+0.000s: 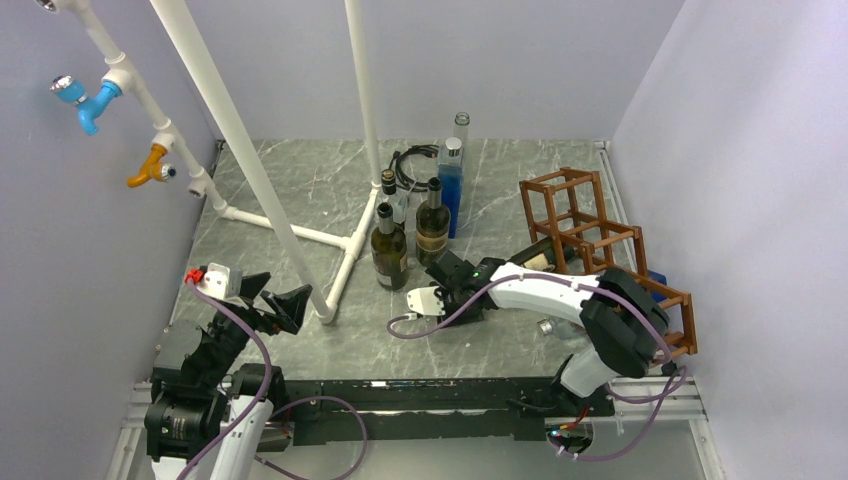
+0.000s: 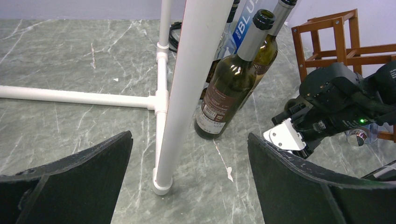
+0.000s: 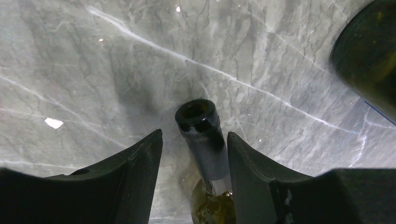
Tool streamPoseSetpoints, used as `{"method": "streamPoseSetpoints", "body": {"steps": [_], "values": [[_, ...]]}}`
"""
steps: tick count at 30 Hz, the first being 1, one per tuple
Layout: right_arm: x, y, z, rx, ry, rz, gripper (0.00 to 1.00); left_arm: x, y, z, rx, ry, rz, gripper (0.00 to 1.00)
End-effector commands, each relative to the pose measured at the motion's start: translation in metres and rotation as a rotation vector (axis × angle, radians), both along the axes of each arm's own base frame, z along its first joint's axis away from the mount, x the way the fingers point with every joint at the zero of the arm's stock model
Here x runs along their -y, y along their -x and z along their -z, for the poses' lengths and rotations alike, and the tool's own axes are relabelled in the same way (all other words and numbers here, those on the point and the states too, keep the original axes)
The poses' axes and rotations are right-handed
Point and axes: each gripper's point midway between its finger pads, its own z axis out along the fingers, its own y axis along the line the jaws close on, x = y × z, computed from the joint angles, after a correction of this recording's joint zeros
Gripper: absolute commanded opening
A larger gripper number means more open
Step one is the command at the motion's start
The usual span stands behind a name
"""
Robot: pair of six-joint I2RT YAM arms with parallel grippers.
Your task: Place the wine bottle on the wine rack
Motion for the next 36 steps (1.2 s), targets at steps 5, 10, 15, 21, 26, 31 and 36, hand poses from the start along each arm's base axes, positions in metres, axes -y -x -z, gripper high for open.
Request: {"method": "streamPoseSetpoints", "body": {"steps": [5,10,15,21,26,31,36], "values": [[-0.02,-0.022,-0.004,0.047,-0.018,-0.01,0.52,0.0,-0.002,-0.008,0.027,0.01,-0.005,0.99],[-0.018,-0.022,0.002,0.048,0.004,-0.015,0.5,0.0,-0.001,-0.009,0.031,0.01,-0.004,0.99],[-0.014,-0.026,0.005,0.064,0.042,-0.013,0.41,0.0,-0.001,-0.009,0.033,0.01,-0.004,0.99],[-0.013,-0.033,-0.003,0.117,0.045,-0.008,0.24,0.0,0.0,-0.01,0.036,0.011,-0.005,0.99],[-0.006,-0.03,-0.014,0.139,0.043,-0.006,0.13,0.0,0.0,-0.009,0.036,0.011,-0.004,0.99],[0.002,-0.024,-0.025,0.158,0.02,-0.006,0.02,0.0,0.0,-0.01,0.039,0.011,-0.004,0.99],[0.017,-0.017,-0.03,0.156,0.044,0.0,0.0,0.0,0.0,-0.01,0.038,0.01,-0.002,0.99]]}}
